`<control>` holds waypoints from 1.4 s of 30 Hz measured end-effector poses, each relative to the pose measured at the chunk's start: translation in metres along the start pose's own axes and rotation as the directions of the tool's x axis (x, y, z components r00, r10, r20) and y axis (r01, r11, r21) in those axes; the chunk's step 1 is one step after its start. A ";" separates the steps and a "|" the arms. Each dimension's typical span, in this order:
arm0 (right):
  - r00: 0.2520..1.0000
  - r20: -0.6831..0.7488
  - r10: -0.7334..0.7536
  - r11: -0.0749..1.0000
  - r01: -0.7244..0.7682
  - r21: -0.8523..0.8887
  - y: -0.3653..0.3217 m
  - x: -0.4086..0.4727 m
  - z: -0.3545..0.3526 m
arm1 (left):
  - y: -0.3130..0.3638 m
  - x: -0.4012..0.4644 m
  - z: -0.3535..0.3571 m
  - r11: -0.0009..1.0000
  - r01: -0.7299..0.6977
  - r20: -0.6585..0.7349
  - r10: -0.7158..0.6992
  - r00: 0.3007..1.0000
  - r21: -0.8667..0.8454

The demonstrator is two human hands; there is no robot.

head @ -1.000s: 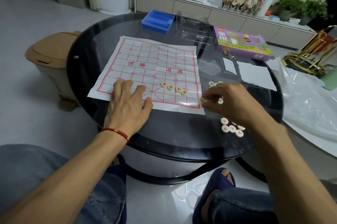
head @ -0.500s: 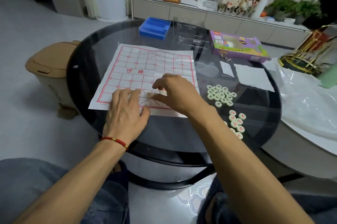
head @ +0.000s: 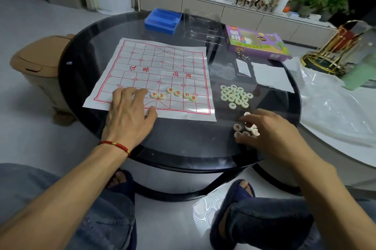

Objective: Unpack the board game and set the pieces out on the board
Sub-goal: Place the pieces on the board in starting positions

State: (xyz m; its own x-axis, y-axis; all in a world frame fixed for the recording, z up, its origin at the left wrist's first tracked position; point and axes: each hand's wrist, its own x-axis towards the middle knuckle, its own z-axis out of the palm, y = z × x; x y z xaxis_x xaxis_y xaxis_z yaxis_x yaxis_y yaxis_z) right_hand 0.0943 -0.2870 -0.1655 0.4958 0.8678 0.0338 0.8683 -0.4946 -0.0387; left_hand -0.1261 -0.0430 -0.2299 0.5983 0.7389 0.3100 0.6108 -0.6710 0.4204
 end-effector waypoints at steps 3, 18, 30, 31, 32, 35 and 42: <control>1.000 0.007 -0.012 1.000 0.012 0.008 0.003 0.004 0.006 | 0.000 0.000 0.000 1.000 0.005 -0.002 -0.005 1.000 -0.004; 0.979 0.038 -0.202 0.964 0.192 0.184 -0.020 0.016 0.006 | 0.000 0.001 -0.001 1.000 0.017 0.009 -0.017 1.000 0.001; 0.978 -0.114 -0.176 0.917 0.205 0.341 -0.093 0.081 -0.003 | 0.003 0.000 -0.002 0.999 0.024 0.024 -0.025 0.999 0.029; 0.977 -0.111 -0.184 0.918 0.211 0.335 -0.107 0.098 0.001 | 0.004 0.000 -0.003 0.999 0.029 0.019 -0.030 0.999 0.028; 0.976 -0.106 -0.190 0.923 0.214 0.320 -0.120 0.116 0.006 | 0.004 0.000 -0.003 0.999 0.035 0.013 -0.035 0.999 0.026; 0.976 -0.116 -0.184 0.951 0.207 0.230 -0.150 0.161 0.021 | 0.006 0.000 -0.004 0.998 0.044 0.008 -0.044 0.999 0.040; 0.979 -0.047 -0.198 0.969 0.202 0.139 -0.173 0.189 0.030 | 0.006 0.001 -0.003 0.997 0.033 0.009 -0.033 0.999 0.066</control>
State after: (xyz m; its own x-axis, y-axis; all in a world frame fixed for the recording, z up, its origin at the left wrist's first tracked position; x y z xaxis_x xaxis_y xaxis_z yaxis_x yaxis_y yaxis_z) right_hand 0.0379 -0.0359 -0.1819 0.3147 0.9451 0.0876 0.9396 -0.2971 -0.1696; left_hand -0.1234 -0.0455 -0.2242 0.5820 0.7603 0.2884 0.6628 -0.6490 0.3734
